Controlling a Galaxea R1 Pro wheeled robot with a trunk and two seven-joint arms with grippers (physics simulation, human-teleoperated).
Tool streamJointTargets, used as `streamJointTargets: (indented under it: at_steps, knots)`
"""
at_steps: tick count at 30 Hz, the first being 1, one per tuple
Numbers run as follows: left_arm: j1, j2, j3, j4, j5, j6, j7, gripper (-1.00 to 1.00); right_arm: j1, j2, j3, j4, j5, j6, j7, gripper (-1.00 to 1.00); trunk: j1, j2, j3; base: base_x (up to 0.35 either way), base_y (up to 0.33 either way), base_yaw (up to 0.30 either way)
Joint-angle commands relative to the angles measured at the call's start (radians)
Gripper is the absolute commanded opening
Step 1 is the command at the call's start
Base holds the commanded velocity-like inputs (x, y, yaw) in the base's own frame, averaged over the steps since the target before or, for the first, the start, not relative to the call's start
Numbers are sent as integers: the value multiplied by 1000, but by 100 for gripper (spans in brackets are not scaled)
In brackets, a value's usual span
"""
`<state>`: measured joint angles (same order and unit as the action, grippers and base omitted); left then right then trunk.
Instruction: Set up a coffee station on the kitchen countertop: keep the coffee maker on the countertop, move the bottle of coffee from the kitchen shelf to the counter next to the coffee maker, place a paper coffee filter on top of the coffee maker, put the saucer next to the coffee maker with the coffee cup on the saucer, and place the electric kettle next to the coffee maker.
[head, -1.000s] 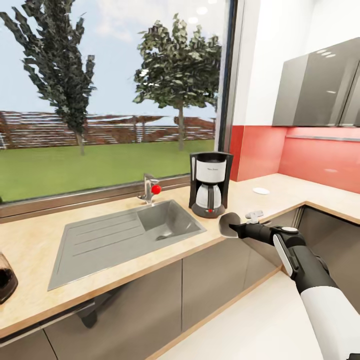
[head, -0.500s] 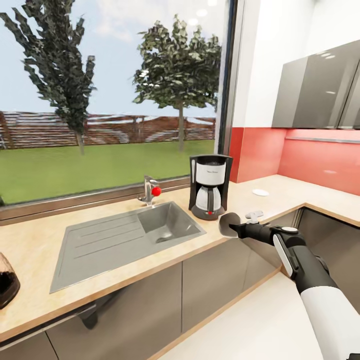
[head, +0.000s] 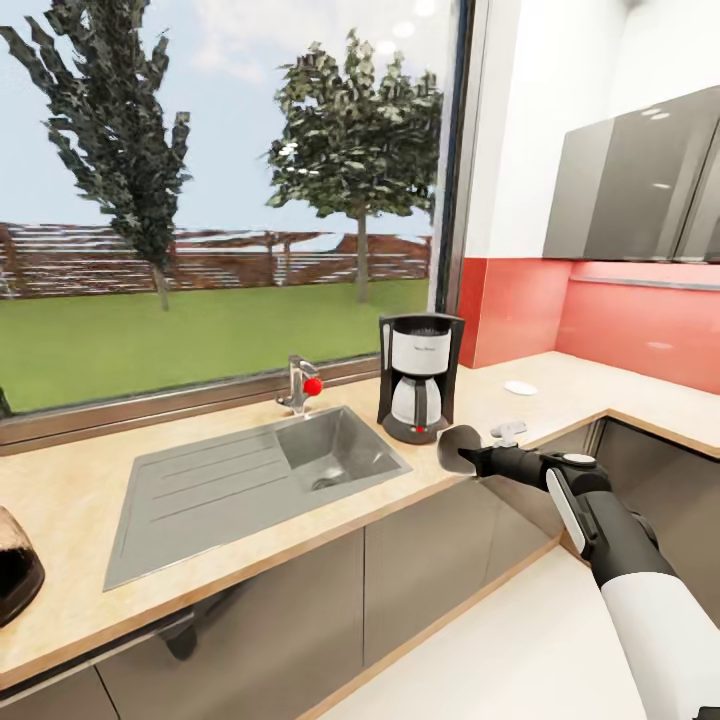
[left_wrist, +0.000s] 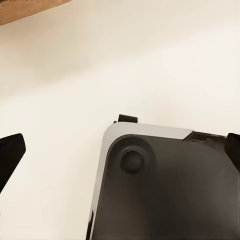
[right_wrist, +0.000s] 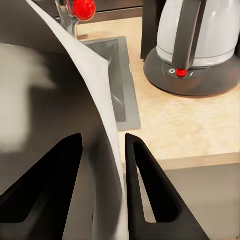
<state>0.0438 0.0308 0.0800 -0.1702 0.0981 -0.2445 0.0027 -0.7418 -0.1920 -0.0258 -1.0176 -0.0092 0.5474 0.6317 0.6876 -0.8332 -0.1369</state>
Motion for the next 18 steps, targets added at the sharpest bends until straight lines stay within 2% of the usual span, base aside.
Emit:
streamJointTargets:
  at_steps: [1,6,14,18]
  knots:
    - [0,0,0,-2,9,-1,-1,100,-1,0,-2,-1,-2,8,3,-100,-4,6,2,0,0,53]
    - [1,0,0,-2,9,-1,-1,100,-1,0,-2,-2,-2,8,4,-100,-4,6,2,0,0,121]
    - [0,1,0,-2,9,-1,-1,100,-1,0,-2,-55,0,8,4,-100,-4,6,2,4,-3,252]
    - [0,1,0,-2,9,-1,-1,100,-1,0,-2,-57,0,9,4,-100,-4,6,2,122,-99,173]
